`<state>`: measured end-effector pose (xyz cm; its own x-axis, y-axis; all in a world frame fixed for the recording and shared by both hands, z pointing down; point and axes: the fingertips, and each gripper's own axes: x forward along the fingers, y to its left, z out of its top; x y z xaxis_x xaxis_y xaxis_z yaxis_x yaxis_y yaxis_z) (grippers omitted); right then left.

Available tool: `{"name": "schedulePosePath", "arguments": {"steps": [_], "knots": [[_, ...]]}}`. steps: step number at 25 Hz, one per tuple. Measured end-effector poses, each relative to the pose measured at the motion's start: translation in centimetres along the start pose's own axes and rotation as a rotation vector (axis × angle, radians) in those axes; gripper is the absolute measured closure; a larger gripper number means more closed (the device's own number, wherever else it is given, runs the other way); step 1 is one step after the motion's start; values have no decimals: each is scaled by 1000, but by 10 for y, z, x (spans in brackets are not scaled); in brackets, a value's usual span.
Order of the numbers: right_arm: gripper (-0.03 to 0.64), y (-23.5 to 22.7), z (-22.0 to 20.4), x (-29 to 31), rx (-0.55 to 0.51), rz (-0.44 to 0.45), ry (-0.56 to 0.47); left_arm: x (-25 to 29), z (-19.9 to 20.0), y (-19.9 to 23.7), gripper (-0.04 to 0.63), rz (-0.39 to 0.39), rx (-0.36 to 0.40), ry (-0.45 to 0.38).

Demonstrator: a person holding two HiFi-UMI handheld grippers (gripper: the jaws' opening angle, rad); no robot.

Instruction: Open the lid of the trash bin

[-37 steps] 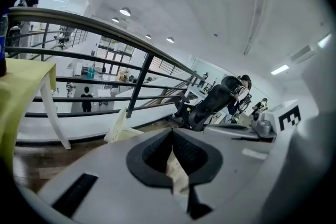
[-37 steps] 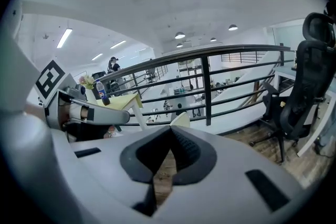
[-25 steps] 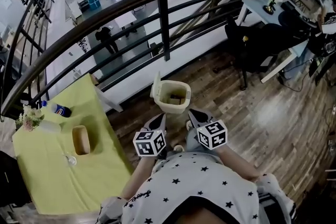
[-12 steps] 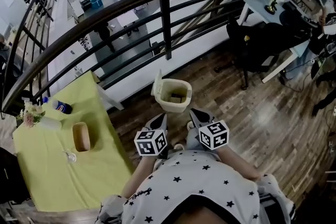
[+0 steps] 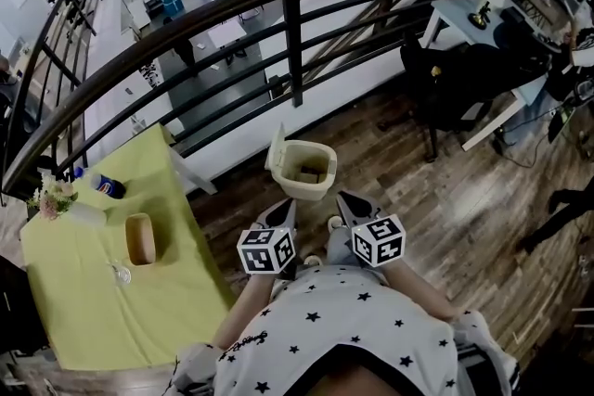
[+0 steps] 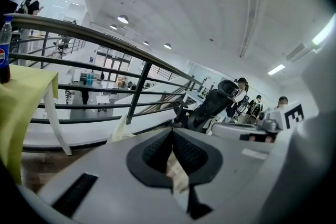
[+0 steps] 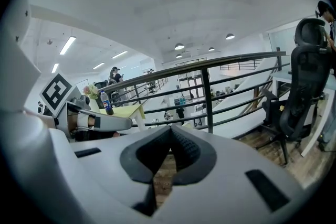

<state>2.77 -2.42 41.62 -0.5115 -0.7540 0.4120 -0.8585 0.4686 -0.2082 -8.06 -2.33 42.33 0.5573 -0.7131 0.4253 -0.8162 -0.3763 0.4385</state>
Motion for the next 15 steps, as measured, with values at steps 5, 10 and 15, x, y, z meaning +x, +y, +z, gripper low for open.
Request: {"name": "schedulePosePath", "arguments": {"steps": [5, 10, 15], "knots": [[624, -1, 0, 1, -6, 3, 5, -2, 0, 3, 583, 12, -11, -7], [624, 0, 1, 1, -7, 4, 4, -4, -2, 5, 583, 21, -23, -11], [624, 0, 0, 2, -6, 2, 3, -5, -2, 8, 583, 24, -24, -13]]}}
